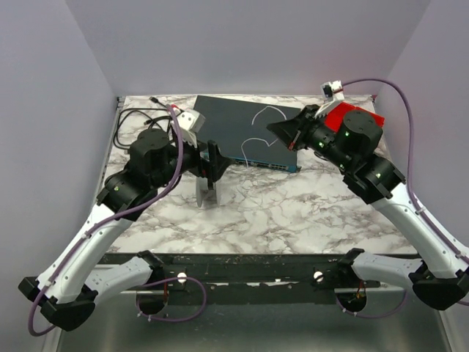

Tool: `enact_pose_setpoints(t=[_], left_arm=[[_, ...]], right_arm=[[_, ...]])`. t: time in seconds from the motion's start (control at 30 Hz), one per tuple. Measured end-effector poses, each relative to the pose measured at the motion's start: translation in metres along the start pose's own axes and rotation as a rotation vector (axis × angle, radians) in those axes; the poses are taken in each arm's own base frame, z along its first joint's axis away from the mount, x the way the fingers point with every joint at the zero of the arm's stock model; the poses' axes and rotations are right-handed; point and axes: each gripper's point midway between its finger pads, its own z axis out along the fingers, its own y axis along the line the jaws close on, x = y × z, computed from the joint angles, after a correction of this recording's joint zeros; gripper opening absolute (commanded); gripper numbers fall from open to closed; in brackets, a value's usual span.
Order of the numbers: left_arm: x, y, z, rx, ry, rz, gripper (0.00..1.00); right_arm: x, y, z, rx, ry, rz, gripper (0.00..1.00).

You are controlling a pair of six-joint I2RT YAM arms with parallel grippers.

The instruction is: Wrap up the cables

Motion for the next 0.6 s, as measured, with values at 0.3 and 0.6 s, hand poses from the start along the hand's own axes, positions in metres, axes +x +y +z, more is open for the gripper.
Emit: enact_pose_setpoints(t=[0.3,0.6], left_arm=[[-0.052,0.014,-0.035,-0.138,-0.132,0.11,0.72],[-0.058,0.0,-0.014,-0.048,-0.072,0.142,0.65]], right_arm=[[0.031,0.054,-0.005,-0.34,0.183,-0.082,0.01],[0.056,0.065,0.004,-0.45,0.299,-0.058,0.01]])
